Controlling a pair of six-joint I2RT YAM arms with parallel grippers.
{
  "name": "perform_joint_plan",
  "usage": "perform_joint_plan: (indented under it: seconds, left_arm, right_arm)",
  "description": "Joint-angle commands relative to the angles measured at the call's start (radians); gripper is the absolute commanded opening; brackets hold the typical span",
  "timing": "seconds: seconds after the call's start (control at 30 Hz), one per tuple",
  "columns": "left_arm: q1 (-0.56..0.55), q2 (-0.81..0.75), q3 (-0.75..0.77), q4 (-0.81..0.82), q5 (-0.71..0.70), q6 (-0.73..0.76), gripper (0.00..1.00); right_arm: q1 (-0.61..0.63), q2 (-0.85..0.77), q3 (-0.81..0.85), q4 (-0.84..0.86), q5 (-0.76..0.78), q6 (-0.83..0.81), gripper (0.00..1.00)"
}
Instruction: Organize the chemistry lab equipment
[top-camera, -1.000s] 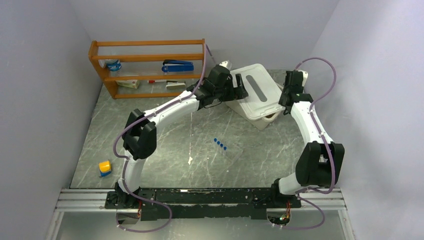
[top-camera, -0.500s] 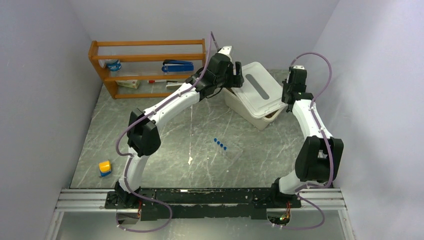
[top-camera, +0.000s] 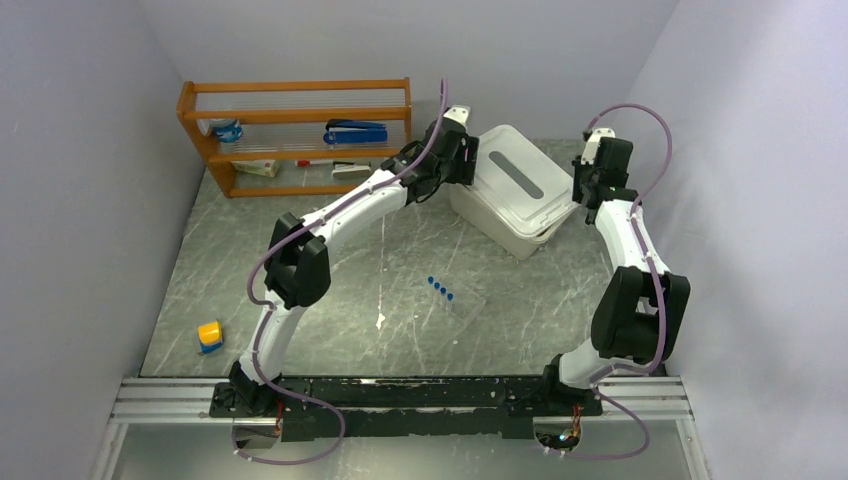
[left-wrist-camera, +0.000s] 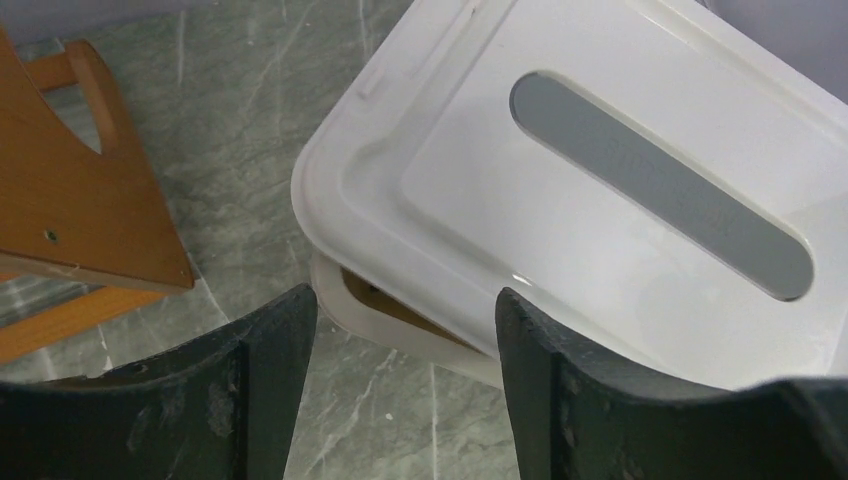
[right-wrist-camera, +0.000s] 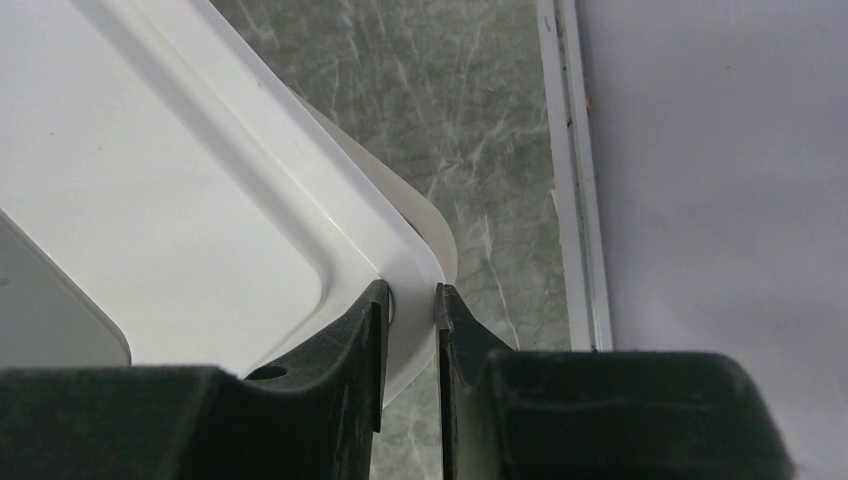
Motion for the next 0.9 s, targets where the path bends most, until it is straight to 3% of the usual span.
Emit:
perform_joint_plan:
  seconds: [0.0, 0.2, 0.57, 0.87]
  left_arm:
    - [-0.002, -0.025, 0.012, 0.018, -0.041, 0.045, 0.71]
    - [0.0, -0.006, 0.03, 0.001, -0.079, 0.062, 0.73]
    - [0.012, 0.021, 0.018, -0.002, -0.023, 0.072, 0.6]
    - [0.01, 0.021, -0.056, -0.012, 0.028, 0.049, 0.54]
  right_arm:
    - [-0.027, 0.027, -0.005, 0.009, -0.097, -0.064, 0.08]
    - [-0.033, 0.032, -0.015, 0.013, -0.11, -0.092, 0.03]
    - [-0.037, 0.052, -0.004, 0.017, -0.115, -0.168, 0.0]
    - [-0.036, 0.033, -0.044, 0.051, -0.09, -0.188, 0.09]
